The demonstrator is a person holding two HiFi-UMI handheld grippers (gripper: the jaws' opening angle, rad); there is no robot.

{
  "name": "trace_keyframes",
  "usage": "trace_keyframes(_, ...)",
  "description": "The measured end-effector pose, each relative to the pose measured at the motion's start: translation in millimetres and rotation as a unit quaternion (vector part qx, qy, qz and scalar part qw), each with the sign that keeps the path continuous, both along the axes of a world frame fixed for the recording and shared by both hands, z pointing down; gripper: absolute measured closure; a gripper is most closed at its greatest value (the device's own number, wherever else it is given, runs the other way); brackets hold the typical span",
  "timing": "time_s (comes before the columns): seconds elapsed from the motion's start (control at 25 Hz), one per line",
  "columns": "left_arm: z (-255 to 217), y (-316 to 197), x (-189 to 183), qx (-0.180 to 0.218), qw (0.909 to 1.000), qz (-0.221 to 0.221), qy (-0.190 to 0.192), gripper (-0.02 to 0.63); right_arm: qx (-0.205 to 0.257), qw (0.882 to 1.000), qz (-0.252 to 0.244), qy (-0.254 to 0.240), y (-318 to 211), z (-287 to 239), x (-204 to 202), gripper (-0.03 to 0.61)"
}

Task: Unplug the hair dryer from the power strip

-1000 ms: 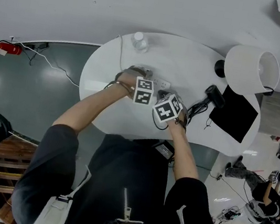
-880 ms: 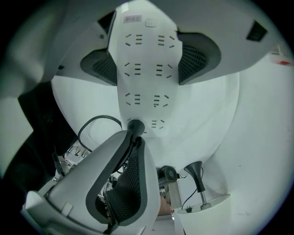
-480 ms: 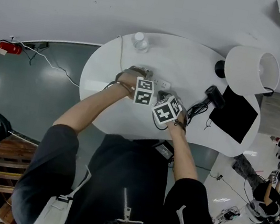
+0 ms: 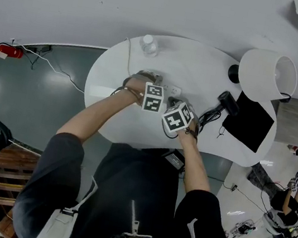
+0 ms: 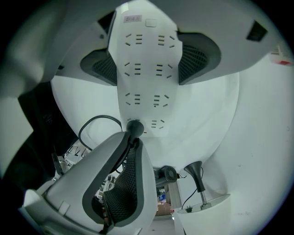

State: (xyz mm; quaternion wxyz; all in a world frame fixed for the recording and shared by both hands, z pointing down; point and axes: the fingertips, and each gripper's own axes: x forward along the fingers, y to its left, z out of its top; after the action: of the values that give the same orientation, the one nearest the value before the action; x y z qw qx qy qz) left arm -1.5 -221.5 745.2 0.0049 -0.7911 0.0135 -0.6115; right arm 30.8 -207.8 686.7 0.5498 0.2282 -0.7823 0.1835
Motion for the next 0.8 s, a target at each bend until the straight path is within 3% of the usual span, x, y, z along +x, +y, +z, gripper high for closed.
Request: trace_keyframes(0.8, 0, 0, 1, 0.002, 1.0, 0.003, 0.002, 0.213, 0.011, 1.0, 0.003, -0.01, -3, -13, -2, 0.526)
